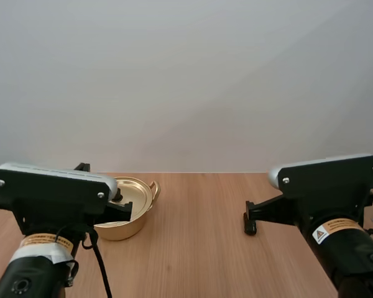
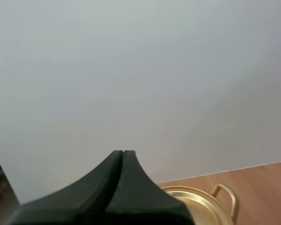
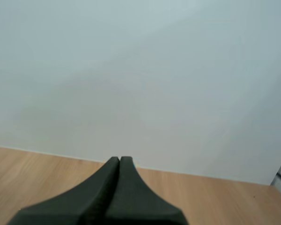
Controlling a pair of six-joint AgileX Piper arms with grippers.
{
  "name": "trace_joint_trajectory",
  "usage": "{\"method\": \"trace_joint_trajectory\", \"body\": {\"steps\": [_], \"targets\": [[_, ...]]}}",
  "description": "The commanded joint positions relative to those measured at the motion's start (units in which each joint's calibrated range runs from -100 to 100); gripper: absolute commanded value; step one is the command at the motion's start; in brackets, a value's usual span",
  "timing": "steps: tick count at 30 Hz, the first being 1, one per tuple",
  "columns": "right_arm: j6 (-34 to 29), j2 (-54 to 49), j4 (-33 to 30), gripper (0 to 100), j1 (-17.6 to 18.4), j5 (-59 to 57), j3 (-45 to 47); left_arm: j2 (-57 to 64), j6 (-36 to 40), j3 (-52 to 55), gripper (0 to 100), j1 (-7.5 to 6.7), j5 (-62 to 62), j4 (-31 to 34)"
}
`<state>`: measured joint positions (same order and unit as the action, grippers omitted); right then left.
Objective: Open the pot, put the car inside, and close it
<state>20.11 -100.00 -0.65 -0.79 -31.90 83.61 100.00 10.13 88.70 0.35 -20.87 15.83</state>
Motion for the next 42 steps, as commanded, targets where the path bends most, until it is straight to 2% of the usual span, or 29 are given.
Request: {"method": "trace_joint_trajectory", "body": {"steps": [1, 5, 7, 10, 14, 17, 20, 32, 42], "targets": [[0.01, 0.00, -0.08, 0, -0.06, -7.16, -6.81, 0.00, -5.32, -8.60, 0, 0.00, -7.67, 4.14], [1.01, 0.00, -0.08, 0, -0.06, -17.65, -11.11, 0.00, 2.65, -15.40, 0, 0.00, -14.62, 3.92], [3.56, 0.00, 0.65, 0, -0.06, -20.16, -11.33, 0.00, 2.91, -18.52, 0, 0.00, -17.26, 1.69], [5.80, 0.00, 1.80, 0, -0.06, -25.82, -11.33, -1.10, -0.24, -22.43, 0, 0.00, -20.26, -2.99], [7.27, 0.55, 3.48, 0, -0.06, -30.07, -11.33, -9.66, -6.01, -26.87, 0, 0.00, -28.88, -11.54], [9.12, 0.55, 5.04, 0, -0.06, -30.44, -11.33, -17.29, -10.42, -29.56, 0, 0.81, -34.16, -16.22], [9.76, 0.55, 5.54, 0, -0.06, -30.59, -11.33, -25.36, -11.85, -32.18, 0, 1.31, -35.84, -16.89], [10.13, 0.55, 6.01, 0, -0.06, -30.80, -11.33, -54.46, -16.95, -42.65, 0, 1.31, -37.98, -17.70], [10.13, 0.30, 6.01, 0, -0.06, -30.79, -11.33, -58.73, -17.81, -43.30, 0, 1.31, -36.22, -16.84]]}}
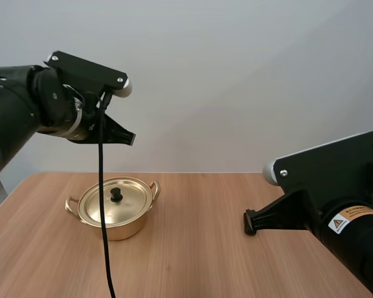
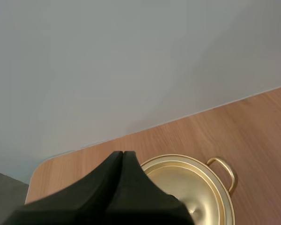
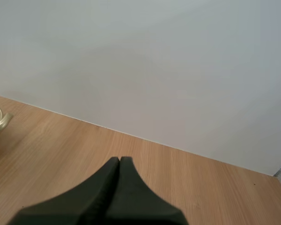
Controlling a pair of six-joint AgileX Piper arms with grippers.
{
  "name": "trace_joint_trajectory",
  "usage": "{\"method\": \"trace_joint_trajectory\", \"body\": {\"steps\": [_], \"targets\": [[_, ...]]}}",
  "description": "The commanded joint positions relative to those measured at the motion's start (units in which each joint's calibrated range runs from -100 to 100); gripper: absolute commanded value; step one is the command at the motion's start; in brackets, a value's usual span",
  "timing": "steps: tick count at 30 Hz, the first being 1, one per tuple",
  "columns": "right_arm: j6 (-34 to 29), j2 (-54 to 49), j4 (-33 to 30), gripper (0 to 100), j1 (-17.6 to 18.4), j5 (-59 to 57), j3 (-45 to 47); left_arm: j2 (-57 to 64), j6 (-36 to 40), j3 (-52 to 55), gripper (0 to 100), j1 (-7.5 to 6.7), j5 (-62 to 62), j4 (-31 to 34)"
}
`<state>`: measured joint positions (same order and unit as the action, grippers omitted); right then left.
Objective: Open the pot, put the car inside, and close it
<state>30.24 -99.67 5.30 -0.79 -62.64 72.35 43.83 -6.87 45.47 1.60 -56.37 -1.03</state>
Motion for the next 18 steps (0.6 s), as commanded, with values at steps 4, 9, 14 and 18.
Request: {"method": "trace_joint_trajectory", "body": {"steps": [4, 9, 14, 18], "targets": [[0.00, -0.03, 0.06, 0, -0.06, -0.05, -0.07, -2.56, -1.65, -0.07, 8, 0.05, -3.00, -0.10], [0.00, -0.03, 0.06, 0, -0.06, -0.05, -0.07, -3.04, -1.65, -0.07, 52, 0.05, -5.78, -0.49], [0.00, -0.03, 0.06, 0, -0.06, -0.05, -0.07, -7.72, -0.21, -0.07, 87, 0.05, -12.37, -0.49], [0.00, -0.03, 0.06, 0, -0.06, -0.05, -0.07, -13.53, -0.32, -0.07, 90, 0.05, -16.51, -0.37]]}}
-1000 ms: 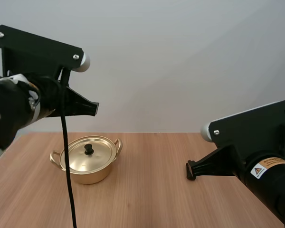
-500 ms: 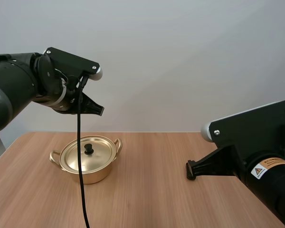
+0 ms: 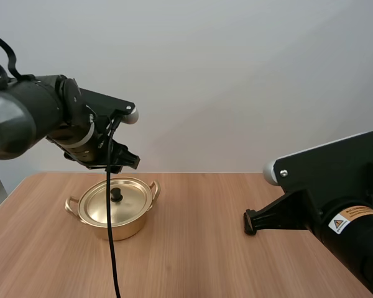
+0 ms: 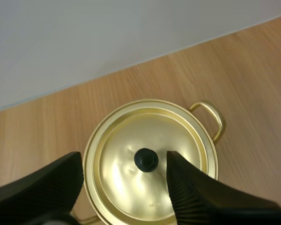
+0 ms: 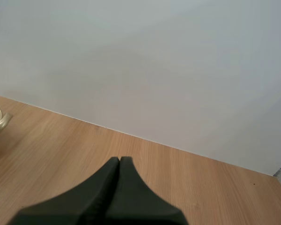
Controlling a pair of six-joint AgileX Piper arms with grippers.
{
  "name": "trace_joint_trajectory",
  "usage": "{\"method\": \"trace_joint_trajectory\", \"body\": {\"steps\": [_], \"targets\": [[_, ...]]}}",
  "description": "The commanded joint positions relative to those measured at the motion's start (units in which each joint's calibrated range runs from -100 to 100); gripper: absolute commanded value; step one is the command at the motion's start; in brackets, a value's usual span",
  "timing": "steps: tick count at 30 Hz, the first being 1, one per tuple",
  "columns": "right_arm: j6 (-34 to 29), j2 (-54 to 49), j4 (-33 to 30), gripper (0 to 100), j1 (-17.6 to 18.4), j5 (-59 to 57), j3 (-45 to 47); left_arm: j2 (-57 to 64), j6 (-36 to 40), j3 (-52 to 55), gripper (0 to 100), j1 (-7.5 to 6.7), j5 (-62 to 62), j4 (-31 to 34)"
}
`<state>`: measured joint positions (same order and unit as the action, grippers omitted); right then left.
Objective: Open the pot, put the car inside, and close it
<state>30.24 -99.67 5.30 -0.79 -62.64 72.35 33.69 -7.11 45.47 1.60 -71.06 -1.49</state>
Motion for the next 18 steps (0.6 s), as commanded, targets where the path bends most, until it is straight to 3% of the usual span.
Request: {"method": "trace_joint_trajectory", "body": {"steps": [1, 18], "targets": [[0.00, -0.03, 0.06, 0, -0.06, -0.05, -0.07, -4.76, -0.08, -0.07, 90, 0.05, -2.37, 0.21], [0.00, -0.03, 0.06, 0, -0.06, -0.05, -0.07, -13.73, -0.43, -0.22, 90, 0.05, -3.79, 0.06]]}}
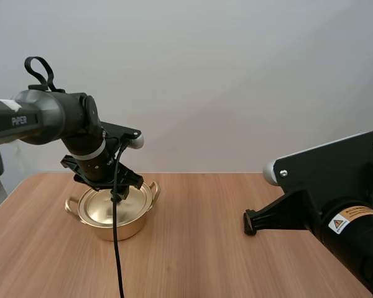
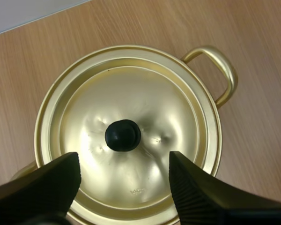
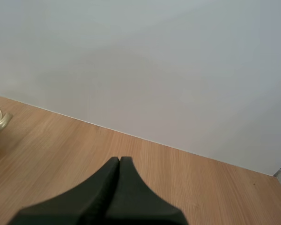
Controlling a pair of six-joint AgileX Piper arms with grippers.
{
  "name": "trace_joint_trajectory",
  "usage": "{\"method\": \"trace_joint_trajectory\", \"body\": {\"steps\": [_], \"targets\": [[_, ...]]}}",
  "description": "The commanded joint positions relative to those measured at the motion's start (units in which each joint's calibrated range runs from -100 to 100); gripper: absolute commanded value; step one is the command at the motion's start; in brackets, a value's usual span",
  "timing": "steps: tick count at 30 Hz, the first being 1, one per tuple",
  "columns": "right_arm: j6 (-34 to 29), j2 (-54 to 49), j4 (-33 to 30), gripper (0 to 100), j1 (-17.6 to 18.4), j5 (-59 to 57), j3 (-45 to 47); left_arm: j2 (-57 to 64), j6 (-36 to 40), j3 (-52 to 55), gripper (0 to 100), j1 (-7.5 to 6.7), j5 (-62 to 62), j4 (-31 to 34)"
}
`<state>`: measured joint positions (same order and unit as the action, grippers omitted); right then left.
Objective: Open the pot, put the car inside, and close it
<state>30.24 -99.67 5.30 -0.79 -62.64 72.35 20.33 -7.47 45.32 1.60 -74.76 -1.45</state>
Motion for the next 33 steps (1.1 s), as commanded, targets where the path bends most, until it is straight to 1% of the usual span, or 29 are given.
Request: {"method": "trace_joint_trajectory", "body": {"steps": [1, 9, 11, 21, 25, 30, 33], "targets": [[0.00, -0.03, 0.06, 0, -0.06, -0.05, -0.07, -0.73, -0.07, -0.07, 90, 0.05, -0.09, 0.02], [0.00, -0.03, 0.06, 0, -0.06, -0.05, -0.07, -2.68, -0.18, -0.21, 90, 0.05, 3.15, 0.02], [0.00, -0.03, 0.06, 0, -0.06, -0.05, -0.07, -2.68, -1.06, -0.21, 88, 0.05, 3.19, -0.07], [0.00, -0.03, 0.06, 0, -0.06, -0.05, -0.07, -3.76, -1.95, -0.21, 88, 0.05, 4.75, -0.07], [0.00, -0.03, 0.06, 0, -0.06, -0.05, -0.07, -4.94, -1.95, -0.21, 85, 0.05, 4.75, -0.07], [0.00, -0.03, 0.06, 0, -0.06, -0.05, -0.07, -4.92, -1.95, -0.21, 84, 0.05, 5.91, -0.07], [0.00, -0.03, 0.06, 0, -0.06, -0.05, -0.07, -4.92, -1.95, -0.21, 79, 0.05, 6.30, -0.07]]}}
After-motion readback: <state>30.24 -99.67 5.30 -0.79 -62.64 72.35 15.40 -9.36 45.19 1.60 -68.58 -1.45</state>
